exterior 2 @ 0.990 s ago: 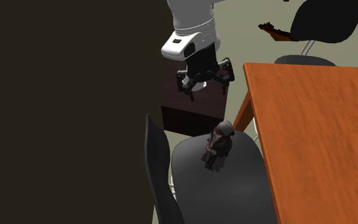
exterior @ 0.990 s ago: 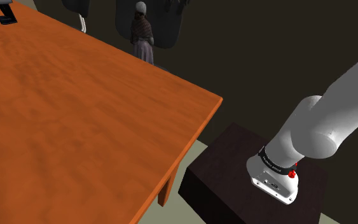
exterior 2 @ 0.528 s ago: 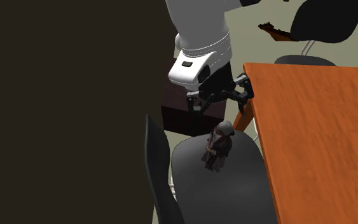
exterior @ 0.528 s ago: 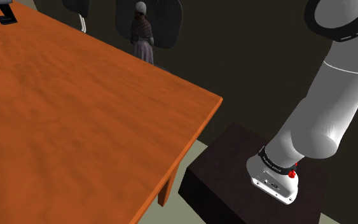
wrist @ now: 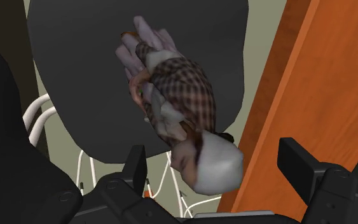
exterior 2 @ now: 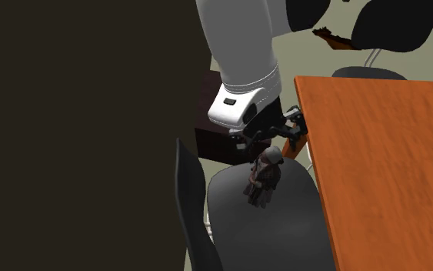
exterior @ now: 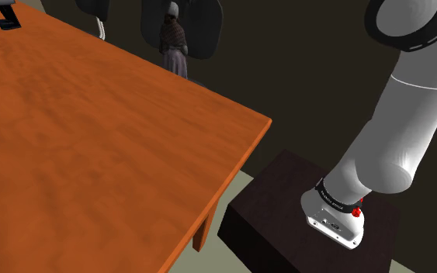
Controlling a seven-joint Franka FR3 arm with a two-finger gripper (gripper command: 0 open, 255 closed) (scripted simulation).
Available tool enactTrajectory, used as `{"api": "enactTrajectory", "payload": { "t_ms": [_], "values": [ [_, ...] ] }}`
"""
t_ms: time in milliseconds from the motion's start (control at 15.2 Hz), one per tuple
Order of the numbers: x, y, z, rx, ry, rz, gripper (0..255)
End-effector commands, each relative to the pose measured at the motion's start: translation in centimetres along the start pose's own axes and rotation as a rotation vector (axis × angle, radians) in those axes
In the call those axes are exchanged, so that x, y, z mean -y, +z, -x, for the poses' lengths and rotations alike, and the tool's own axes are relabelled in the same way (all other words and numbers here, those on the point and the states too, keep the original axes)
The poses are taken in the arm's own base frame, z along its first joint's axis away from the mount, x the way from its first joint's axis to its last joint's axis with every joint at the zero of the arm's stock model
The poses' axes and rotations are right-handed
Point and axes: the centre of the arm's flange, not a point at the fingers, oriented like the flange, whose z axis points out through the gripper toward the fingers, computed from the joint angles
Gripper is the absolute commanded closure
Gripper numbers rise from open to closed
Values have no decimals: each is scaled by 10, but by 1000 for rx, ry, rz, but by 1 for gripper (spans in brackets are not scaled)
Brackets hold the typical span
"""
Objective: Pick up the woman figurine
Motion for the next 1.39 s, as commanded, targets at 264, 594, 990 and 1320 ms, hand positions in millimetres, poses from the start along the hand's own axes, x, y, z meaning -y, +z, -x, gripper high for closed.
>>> {"api": "enactTrajectory", "payload": {
  "t_ms": [264,594,990,1320],
  "values": [
    [-3,7,2,0,0,0,255],
    [-3,7,2,0,0,0,255],
    [4,-12,-2,0,0,0,255],
    [12,-36,-7,0,0,0,255]
  ]
}}
